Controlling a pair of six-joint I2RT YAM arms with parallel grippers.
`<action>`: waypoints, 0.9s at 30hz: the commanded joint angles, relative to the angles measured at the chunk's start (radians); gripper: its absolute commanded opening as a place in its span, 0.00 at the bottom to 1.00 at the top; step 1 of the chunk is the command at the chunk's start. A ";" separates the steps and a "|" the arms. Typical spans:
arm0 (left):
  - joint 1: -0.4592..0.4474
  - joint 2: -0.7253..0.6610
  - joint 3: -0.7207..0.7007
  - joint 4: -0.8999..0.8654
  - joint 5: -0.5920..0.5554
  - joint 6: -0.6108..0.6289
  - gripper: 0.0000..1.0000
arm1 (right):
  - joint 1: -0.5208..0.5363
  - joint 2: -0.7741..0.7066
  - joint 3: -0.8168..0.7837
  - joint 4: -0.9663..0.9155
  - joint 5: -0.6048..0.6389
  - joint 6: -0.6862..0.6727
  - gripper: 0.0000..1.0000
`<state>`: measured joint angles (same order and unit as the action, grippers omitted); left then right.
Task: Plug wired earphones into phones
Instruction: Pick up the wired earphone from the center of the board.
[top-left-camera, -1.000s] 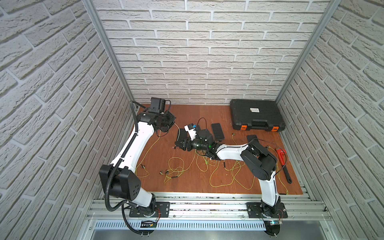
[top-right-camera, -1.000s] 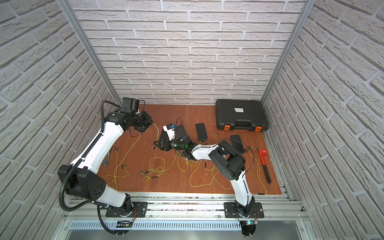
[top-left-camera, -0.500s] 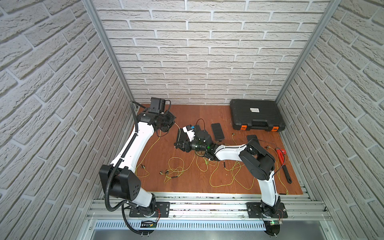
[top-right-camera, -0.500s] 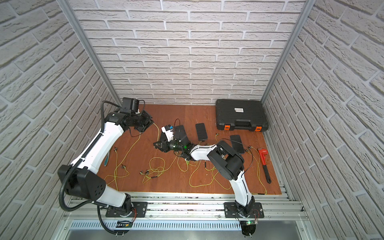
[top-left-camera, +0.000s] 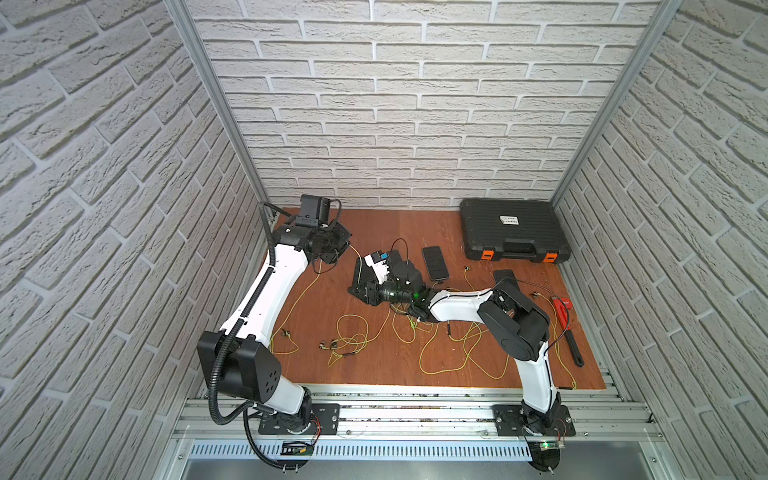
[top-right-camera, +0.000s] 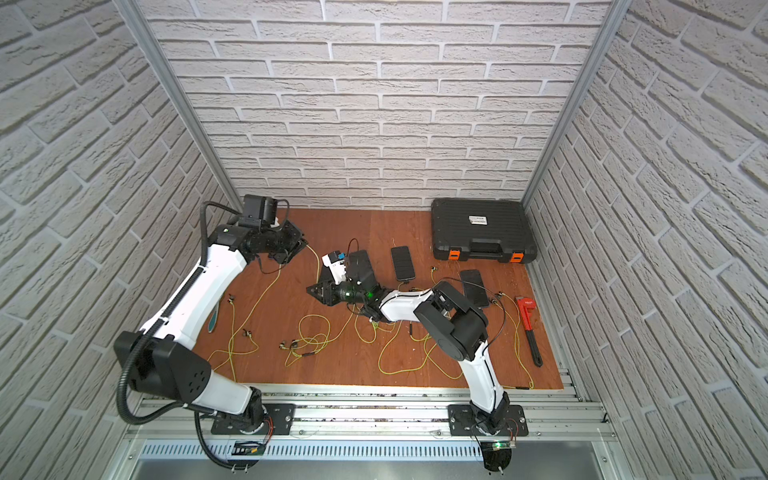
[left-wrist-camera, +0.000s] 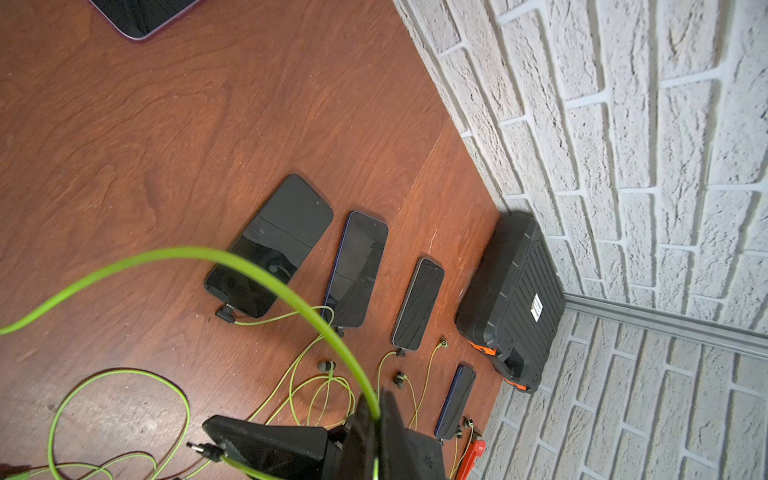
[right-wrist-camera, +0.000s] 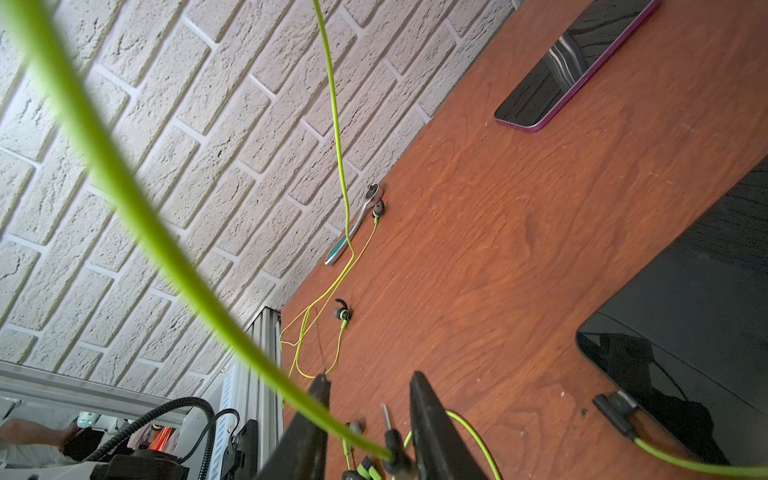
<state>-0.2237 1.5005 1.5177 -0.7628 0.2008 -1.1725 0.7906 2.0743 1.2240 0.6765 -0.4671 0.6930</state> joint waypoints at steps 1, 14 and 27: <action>0.008 -0.028 -0.013 0.036 0.011 0.000 0.00 | 0.011 0.016 -0.007 0.015 0.001 -0.006 0.35; 0.018 -0.031 -0.038 0.046 0.023 0.005 0.00 | 0.011 -0.032 -0.063 0.017 0.018 -0.023 0.35; 0.018 -0.025 -0.053 0.066 0.041 0.004 0.00 | 0.011 -0.050 -0.062 0.011 0.041 -0.059 0.36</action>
<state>-0.2115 1.4960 1.4780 -0.7319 0.2276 -1.1721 0.7929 2.0739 1.1683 0.6563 -0.4381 0.6559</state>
